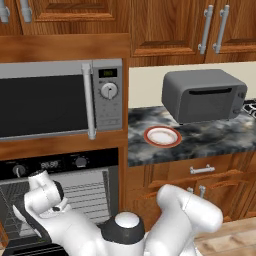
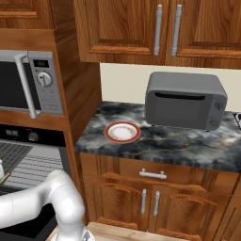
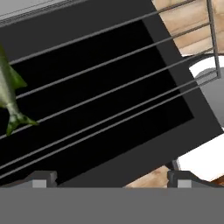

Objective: Take the fish from the oven and place it on the plate on the counter.

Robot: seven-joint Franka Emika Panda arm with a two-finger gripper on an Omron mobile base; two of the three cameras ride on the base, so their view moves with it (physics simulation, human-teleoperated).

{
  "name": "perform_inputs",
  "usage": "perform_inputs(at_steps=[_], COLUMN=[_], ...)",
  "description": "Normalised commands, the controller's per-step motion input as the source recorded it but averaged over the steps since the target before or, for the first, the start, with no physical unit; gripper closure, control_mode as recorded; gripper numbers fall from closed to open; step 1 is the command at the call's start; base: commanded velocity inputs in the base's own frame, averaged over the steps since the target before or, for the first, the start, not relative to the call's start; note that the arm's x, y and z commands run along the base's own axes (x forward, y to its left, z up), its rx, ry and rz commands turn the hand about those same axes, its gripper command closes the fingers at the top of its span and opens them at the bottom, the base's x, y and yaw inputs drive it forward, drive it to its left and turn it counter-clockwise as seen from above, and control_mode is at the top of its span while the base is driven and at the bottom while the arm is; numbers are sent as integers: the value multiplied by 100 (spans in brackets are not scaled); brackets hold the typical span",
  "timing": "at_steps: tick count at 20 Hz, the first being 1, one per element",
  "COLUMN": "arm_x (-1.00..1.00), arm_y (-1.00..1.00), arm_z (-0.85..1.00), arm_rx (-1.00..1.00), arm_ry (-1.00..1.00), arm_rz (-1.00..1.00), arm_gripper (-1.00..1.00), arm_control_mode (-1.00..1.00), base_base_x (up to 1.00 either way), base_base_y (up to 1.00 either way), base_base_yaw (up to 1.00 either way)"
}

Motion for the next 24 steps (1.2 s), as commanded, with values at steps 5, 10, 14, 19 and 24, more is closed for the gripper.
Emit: perform_inputs(at_steps=[5, 10, 14, 19, 24], arm_x=[0, 24, 57, 50, 15], arm_y=[12, 0, 0, 0, 1], arm_z=[-13, -27, -25, -22, -37], arm_rx=[-8, 1, 6, 10, 10], arm_ry=[0, -2, 6, 12, 10], arm_rz=[26, 15, 9, 11, 13], arm_gripper=[-100, -100, -100, -100, -100], arm_control_mode=[-100, -100, -100, -100, -100], base_base_x=[0, 0, 0, 0, 0], base_base_y=[0, 0, 0, 0, 0], base_base_yaw=[0, 0, 0, 0, 0])
